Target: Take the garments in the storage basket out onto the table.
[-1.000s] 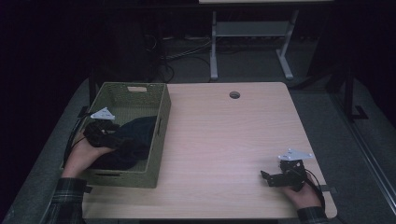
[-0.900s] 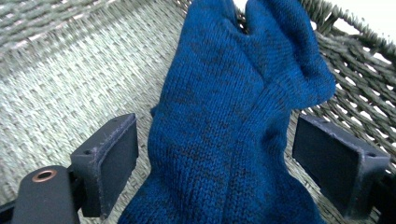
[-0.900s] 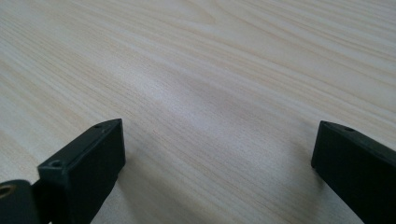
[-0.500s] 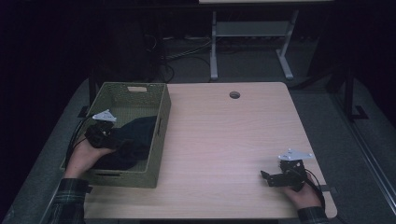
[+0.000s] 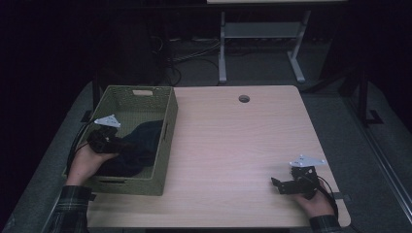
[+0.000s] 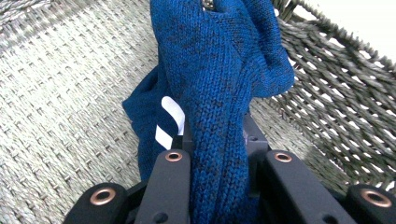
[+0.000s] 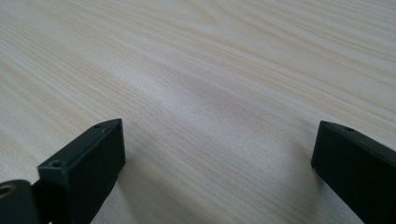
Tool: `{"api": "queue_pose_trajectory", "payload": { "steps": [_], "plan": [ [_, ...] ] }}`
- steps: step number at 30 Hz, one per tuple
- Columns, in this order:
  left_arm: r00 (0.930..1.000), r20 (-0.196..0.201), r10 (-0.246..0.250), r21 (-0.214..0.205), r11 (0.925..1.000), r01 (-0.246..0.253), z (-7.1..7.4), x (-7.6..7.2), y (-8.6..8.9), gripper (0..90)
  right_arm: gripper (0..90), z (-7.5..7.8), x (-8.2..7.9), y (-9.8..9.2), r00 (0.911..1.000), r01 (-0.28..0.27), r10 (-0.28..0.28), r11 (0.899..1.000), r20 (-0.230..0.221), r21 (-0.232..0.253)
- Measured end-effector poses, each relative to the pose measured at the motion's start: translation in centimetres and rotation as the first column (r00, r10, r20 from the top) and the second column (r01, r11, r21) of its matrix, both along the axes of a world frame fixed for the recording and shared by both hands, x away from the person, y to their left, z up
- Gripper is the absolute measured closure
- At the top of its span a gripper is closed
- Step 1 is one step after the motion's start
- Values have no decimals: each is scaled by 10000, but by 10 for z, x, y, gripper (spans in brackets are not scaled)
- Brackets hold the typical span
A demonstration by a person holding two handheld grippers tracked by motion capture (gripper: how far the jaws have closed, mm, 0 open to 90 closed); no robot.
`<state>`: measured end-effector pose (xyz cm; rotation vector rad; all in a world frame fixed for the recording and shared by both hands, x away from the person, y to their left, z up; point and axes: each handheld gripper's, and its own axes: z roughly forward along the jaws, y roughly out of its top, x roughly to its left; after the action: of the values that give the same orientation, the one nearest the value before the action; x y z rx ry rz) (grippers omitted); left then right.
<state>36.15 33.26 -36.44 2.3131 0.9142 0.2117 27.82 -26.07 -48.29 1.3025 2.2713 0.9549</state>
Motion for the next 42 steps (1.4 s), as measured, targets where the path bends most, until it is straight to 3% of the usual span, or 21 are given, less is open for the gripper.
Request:
{"api": "queue_pose_trajectory", "payload": {
  "steps": [12, 20, 26, 42],
  "plan": [
    [9992, 410, 34, -46, 10000, -32, 25, -1, 2, 773, 24, 0, 0, 0, 10000, -5, 5, 10000, 3, -3],
    [9967, 771, 251, -711, 9973, -196, 43, -1, 3, 774, 25, 0, 0, 0, 10000, -16, 16, 10000, -8, 16],
    [9952, 954, 201, -615, 9980, -142, 53, -1, 0, 773, 25, 0, 0, 0, 10000, -47, 47, 10000, 2, 1],
    [9866, 1610, 254, -1098, 9939, -77, 95, -2, -2, 774, 25, 0, -1, 0, 9999, -140, 140, 9999, -17, 9]
  ]
}}
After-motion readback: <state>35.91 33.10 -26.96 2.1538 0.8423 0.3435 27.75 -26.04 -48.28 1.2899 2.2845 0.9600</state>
